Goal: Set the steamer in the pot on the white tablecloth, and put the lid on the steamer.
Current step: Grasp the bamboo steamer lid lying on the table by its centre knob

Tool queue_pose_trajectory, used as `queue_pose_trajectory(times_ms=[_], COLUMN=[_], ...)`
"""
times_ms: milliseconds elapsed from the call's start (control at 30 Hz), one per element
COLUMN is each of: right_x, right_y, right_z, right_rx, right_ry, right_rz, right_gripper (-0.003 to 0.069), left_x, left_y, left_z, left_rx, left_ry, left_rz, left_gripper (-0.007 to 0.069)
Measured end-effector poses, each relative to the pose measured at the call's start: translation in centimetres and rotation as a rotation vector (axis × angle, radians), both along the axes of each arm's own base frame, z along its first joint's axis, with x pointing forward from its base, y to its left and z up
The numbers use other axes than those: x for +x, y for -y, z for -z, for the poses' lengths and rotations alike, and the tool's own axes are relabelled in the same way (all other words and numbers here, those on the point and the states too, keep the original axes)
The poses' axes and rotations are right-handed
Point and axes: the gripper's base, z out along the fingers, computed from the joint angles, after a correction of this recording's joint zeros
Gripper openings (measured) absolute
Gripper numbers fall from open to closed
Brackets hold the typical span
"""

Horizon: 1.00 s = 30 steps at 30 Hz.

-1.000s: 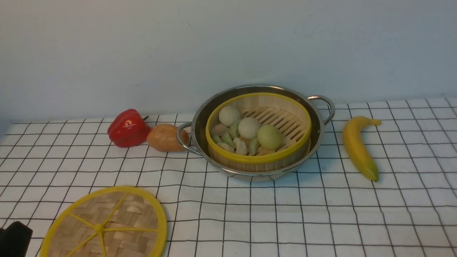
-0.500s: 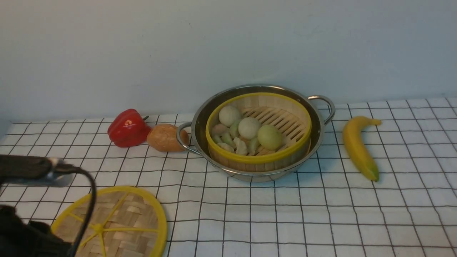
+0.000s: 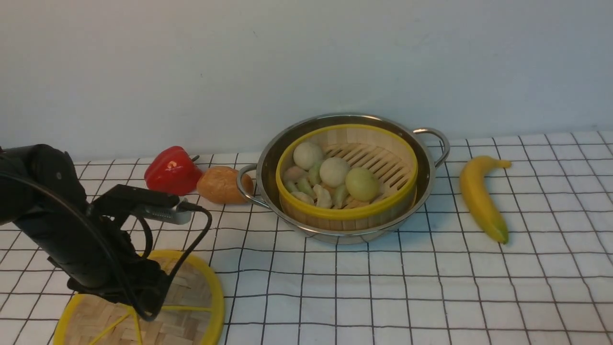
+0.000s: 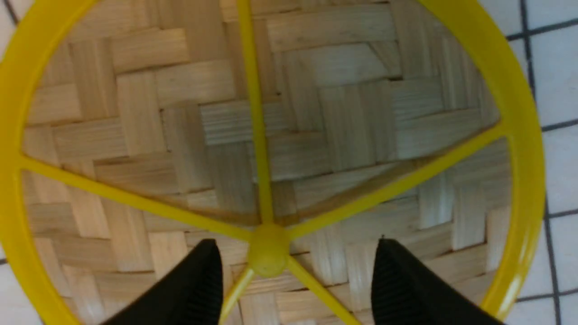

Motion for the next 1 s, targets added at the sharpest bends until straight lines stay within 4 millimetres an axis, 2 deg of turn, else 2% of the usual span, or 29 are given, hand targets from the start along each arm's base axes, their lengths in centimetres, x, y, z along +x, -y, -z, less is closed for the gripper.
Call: queue_pose_trajectory(times_ms=[200,433,600,667,767,933,1000], right_x=[0.0,0.0,0.0,0.0,0.0,0.0,0.0], right_y=[0.0,0.0,0.0,0.0,0.0,0.0,0.0], right_z=[0.0,0.0,0.0,0.0,0.0,0.0,0.0], right_rx=[0.000,0.000,0.000,0.000,0.000,0.004,0.004], right_ry=[0.000,0.000,0.000,0.000,0.000,0.000,-0.001], right_rz=[0.000,0.000,0.000,0.000,0.000,0.001,0.001], right_gripper=[0.0240,0.0240,0.0240,0.0240,0.0240,0.0240,0.0240], left_x=[0.3,0.4,0.7,1.0,1.1,1.4,2.1], left_y=[-0.2,-0.3,-0.4,-0.4,-0.4,0.1,0.8], left_z=[0.5,1.2,2.7,2.9,2.7,0.0,-4.4], left_rx=[0.019,0.030,0.047,0.050,0.043,-0.013,-0.085], left_ry=[-0.010,-0.035,-0.090,-0.095,-0.105,-0.103,-0.004], left_rz=[-0.006,-0.017,-0.036,-0.048,-0.057,-0.075,-0.055], left_gripper=[0.0366,0.0355,0.0223,0.0125,0.0117,0.0117,0.0117])
